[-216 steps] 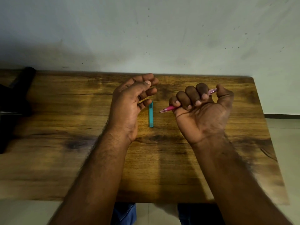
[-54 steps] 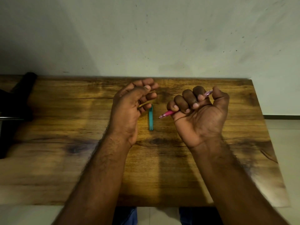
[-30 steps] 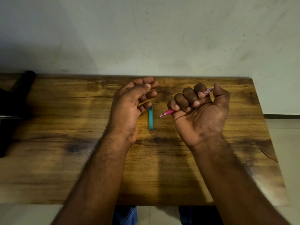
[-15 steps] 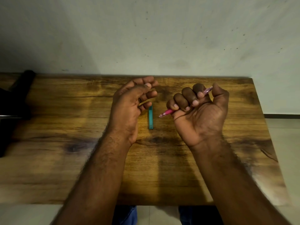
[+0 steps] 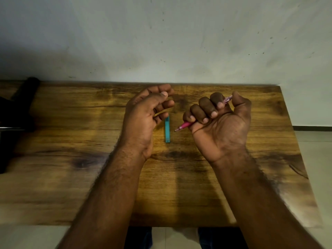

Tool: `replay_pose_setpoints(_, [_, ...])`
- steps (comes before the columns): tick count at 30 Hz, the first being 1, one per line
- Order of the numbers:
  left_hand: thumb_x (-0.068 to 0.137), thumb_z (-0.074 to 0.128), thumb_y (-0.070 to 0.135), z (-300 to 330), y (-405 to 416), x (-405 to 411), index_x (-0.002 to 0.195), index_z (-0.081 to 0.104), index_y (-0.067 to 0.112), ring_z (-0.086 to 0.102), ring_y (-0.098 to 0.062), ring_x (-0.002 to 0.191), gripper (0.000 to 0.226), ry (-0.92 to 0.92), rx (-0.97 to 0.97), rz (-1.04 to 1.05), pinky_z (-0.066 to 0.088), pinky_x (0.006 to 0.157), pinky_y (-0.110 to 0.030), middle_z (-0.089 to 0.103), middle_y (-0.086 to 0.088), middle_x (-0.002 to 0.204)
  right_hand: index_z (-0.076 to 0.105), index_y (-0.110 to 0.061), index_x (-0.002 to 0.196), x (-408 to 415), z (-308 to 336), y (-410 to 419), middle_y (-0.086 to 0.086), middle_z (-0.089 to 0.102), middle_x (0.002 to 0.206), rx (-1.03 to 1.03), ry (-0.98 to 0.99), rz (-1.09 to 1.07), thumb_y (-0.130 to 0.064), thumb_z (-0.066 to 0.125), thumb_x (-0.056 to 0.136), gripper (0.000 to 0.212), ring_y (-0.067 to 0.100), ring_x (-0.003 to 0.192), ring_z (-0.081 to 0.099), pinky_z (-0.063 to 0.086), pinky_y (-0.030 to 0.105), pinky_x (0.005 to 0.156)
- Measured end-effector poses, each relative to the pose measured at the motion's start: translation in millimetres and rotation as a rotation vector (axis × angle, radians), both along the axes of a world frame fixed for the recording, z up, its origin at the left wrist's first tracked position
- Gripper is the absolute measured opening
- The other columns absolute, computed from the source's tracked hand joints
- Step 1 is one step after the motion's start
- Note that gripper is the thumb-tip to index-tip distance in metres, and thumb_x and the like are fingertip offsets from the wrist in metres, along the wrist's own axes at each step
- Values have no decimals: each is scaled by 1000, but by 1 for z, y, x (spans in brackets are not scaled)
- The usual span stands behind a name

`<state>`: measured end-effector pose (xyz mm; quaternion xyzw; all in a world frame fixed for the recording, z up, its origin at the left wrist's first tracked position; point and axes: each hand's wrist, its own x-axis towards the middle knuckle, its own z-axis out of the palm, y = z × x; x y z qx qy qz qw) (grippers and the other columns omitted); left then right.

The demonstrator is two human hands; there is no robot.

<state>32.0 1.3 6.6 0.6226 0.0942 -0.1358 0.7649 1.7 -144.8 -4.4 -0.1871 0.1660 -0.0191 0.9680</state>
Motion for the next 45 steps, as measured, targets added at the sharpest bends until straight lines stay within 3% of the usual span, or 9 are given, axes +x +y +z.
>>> replay_pose_setpoints(10, [85, 59, 28, 1, 0, 0, 104, 76, 25, 73, -15, 98, 25, 11, -1, 0, 52, 85, -35, 81, 2, 111, 39, -20, 68, 0, -1, 0, -4, 30, 54, 21, 13, -18, -55, 31, 101, 49, 14, 55, 22, 32, 32, 60])
replay_pose_setpoints(16, [95, 57, 20, 0, 0, 0, 106, 76, 24, 73, -15, 99, 22, 7, -2, 3, 52, 86, -35, 81, 1, 113, 38, -19, 66, 1, -1, -1, -4, 28, 54, 12, 21, -35, -52, 31, 100, 48, 14, 54, 21, 31, 32, 60])
replay_pose_setpoints(45, [100, 55, 17, 1, 0, 0, 107, 75, 23, 73, -14, 98, 23, -4, -2, -5, 52, 86, -34, 81, 0, 112, 41, -19, 66, 1, 0, -3, -4, 29, 54, -44, 28, -55, -52, 31, 100, 48, 14, 54, 22, 32, 33, 60])
